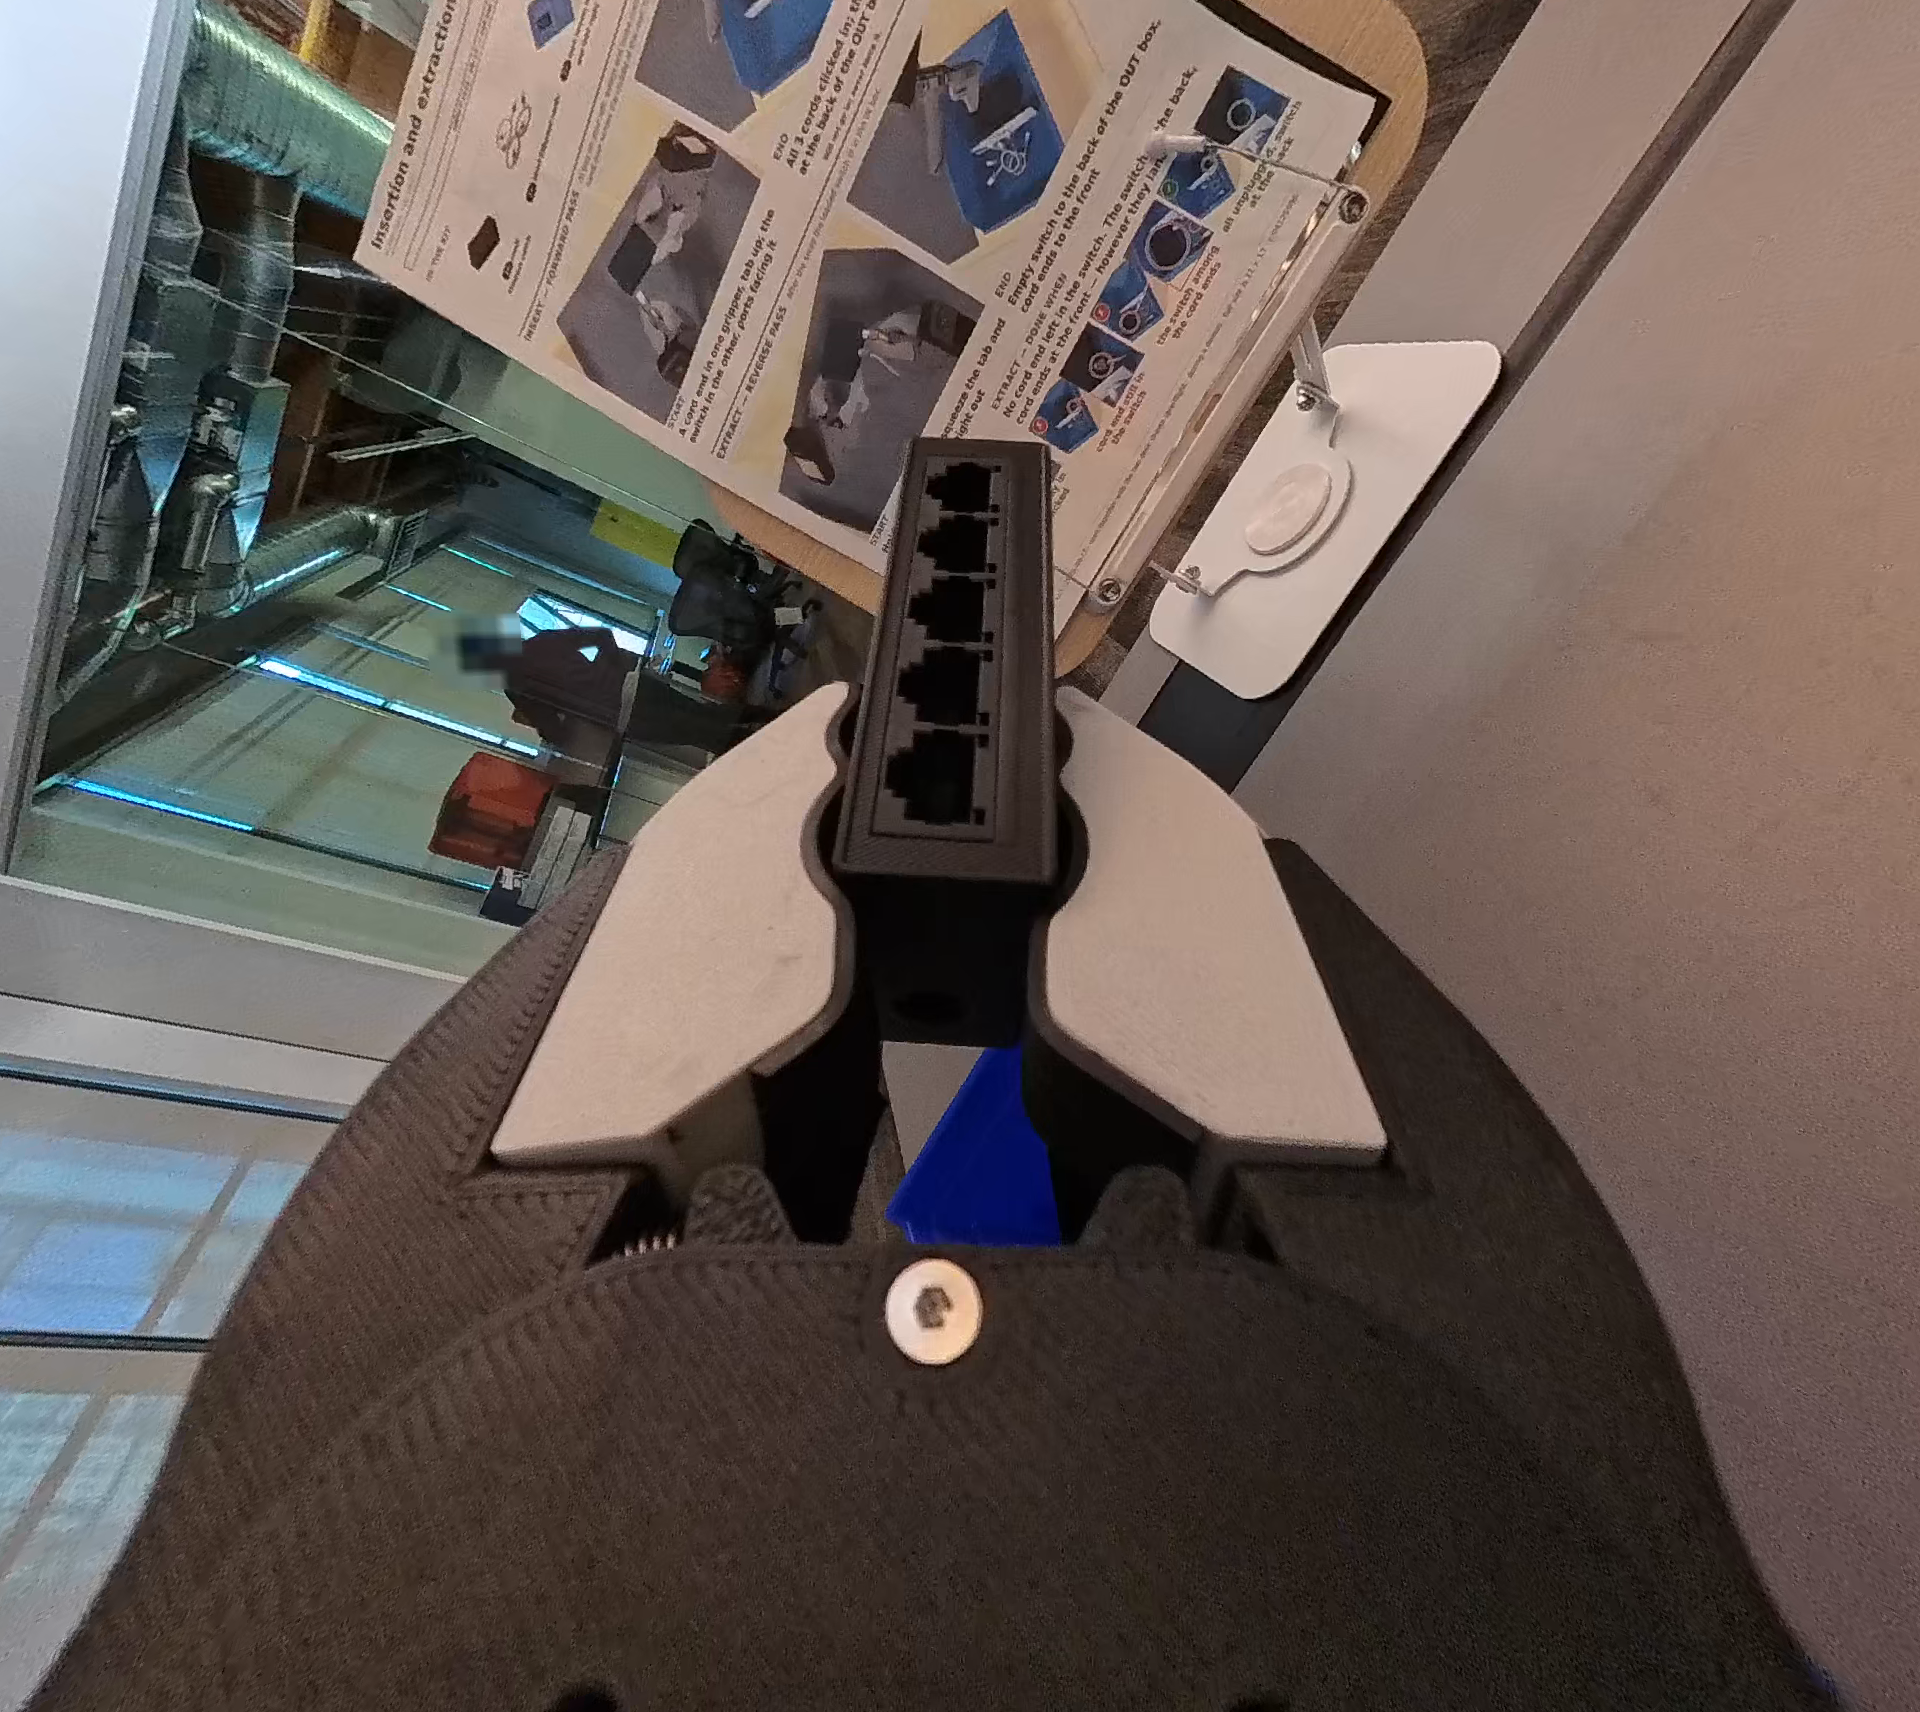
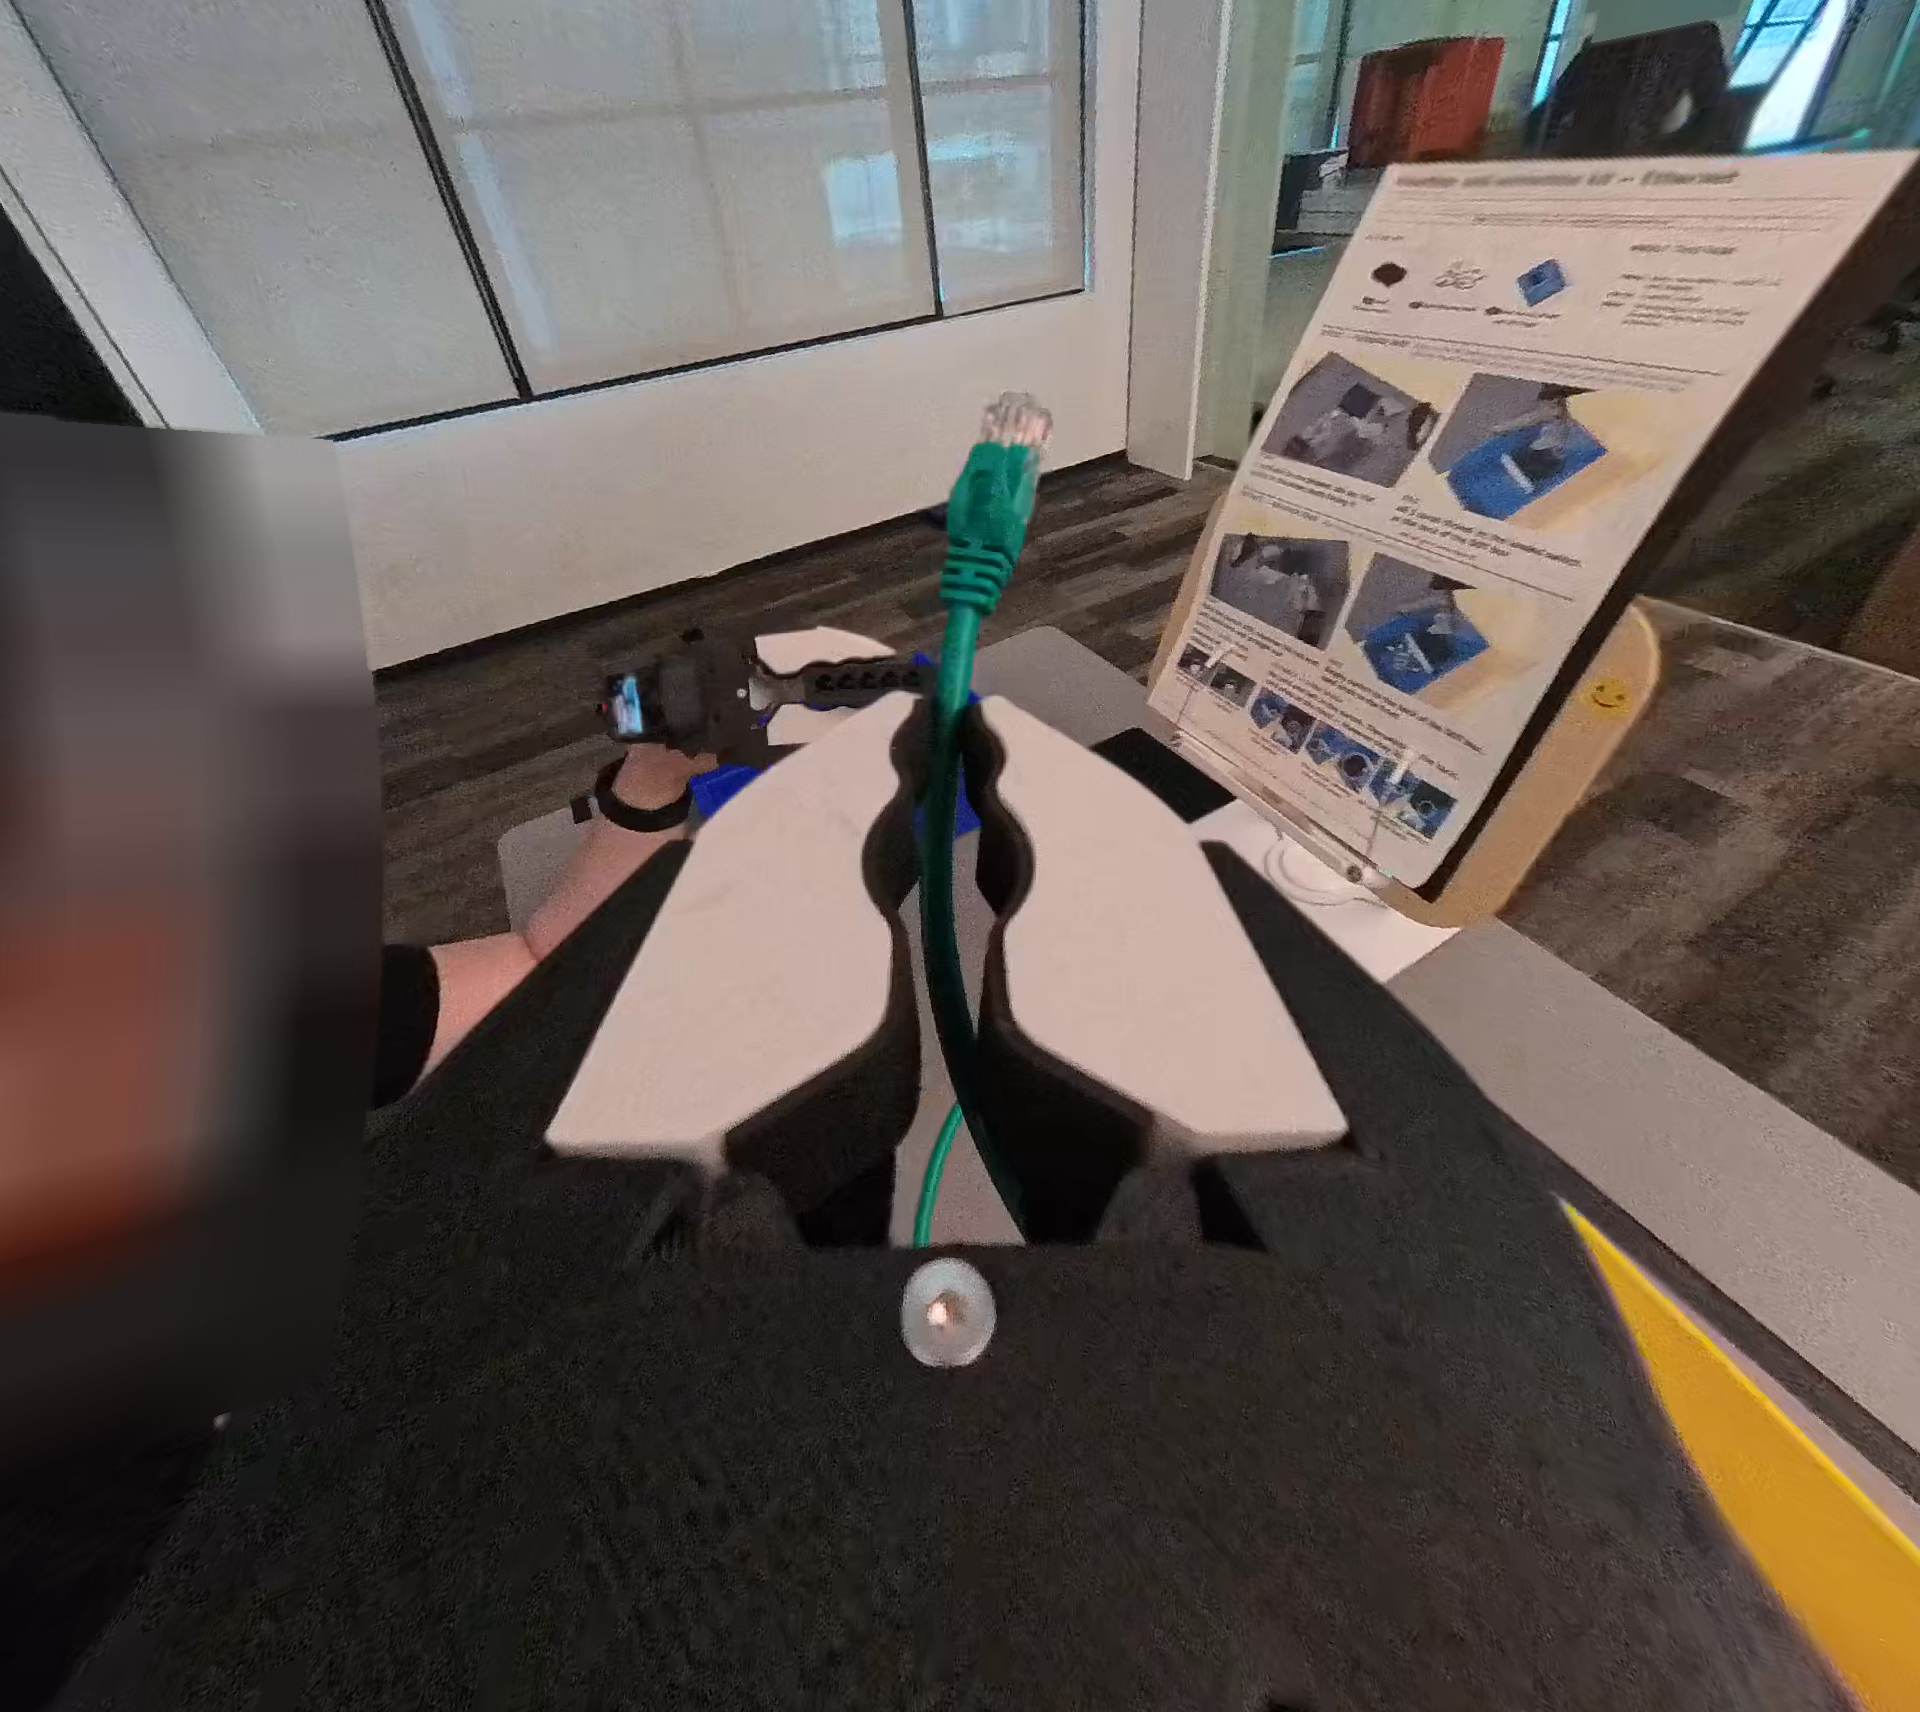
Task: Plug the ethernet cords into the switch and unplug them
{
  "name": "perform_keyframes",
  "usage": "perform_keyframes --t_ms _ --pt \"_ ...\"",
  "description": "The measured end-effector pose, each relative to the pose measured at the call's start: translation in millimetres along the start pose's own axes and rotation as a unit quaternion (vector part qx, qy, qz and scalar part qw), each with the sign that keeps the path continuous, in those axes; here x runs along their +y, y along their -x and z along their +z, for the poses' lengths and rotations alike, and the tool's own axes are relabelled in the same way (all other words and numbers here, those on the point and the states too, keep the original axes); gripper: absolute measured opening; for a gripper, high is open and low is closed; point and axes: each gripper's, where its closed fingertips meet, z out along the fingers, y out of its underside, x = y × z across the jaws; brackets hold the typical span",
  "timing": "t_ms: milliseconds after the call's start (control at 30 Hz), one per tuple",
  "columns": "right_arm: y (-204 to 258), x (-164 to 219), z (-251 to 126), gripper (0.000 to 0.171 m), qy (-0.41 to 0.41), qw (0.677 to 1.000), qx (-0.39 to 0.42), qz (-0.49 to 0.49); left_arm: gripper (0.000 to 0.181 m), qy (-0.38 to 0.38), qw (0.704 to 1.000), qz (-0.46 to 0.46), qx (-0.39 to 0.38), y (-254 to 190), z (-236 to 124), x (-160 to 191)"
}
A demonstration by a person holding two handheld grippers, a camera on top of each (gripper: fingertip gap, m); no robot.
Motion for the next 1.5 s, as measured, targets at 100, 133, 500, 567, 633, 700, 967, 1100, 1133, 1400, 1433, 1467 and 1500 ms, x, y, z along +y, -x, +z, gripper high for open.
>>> perform_keyframes --t_ms 100,133,500,567,633,700,967,1100,1133,1400,1433,1467,1500 --pt "-22.7 15.3 -17.5 0.007 0.047 0.998 0.026 0.018 0.03 -0.001 1.0 0.005 0.002 -3.0 0.7 -2.5" --pt "-33.1 27.7 -21.0 0.007 0.065 0.997 0.039 0.028 0.029 -0.001 1.0 0.006 0.003 -3.8 0.7 -3.4" --pt "-97.3 209.0 -54.2 0.007 0.228 0.957 0.08 0.162 0.03 -0.002 1.0 0.008 0.006 -6.2 0.5 -5.3" --pt "-112.6 267.5 -62.7 0.008 0.303 0.927 0.114 0.189 0.03 -0.002 1.0 0.008 0.006 -6.4 0.7 -5.4" --pt "-121.8 321.4 -66.3 0.008 0.361 0.901 0.124 0.207 0.03 -0.001 1.0 0.01 0.006 -7.2 1.0 -5.9" --pt "-130.6 366.5 -67.0 0.008 0.405 0.878 0.134 0.219 0.03 0.0 1.0 0.012 0.007 -8.9 1.4 -6.8" --pt "-150.9 457.9 -62.4 0.008 0.541 0.823 0.154 0.079 0.03 0.004 0.999 0.027 0.018 -20.3 7.1 -11.1" --pt "-168.8 454.7 -45.1 0.009 0.496 0.849 0.18 0.018 0.03 0.002 0.999 0.032 0.021 -24.1 7.7 -14.4" --pt "-169.0 456.4 -43.9 0.009 0.496 0.85 0.176 0.014 0.03 0.001 0.999 0.032 0.021 -24.5 7.7 -15.2" --pt "-144.6 448.3 -38.2 0.044 0.521 0.849 0.091 -0.008 0.03 0.002 0.999 0.031 0.022 -24.8 7.8 -14.5" --pt "-135.4 437.5 -37.8 0.044 0.513 0.855 0.071 -0.008 0.03 0.001 0.999 0.029 0.023 -24.8 7.8 -14.6" --pt "-127.9 425.1 -38.8 0.044 0.506 0.861 0.057 -0.011 0.03 -0.003 0.999 0.027 0.027 -25.8 7.7 -15.8" --pt "-121.3 411.6 -40.6 0.044 0.499 0.865 0.047 -0.011 0.03 -0.011 0.999 0.022 0.036 -28.1 7.5 -18.1"
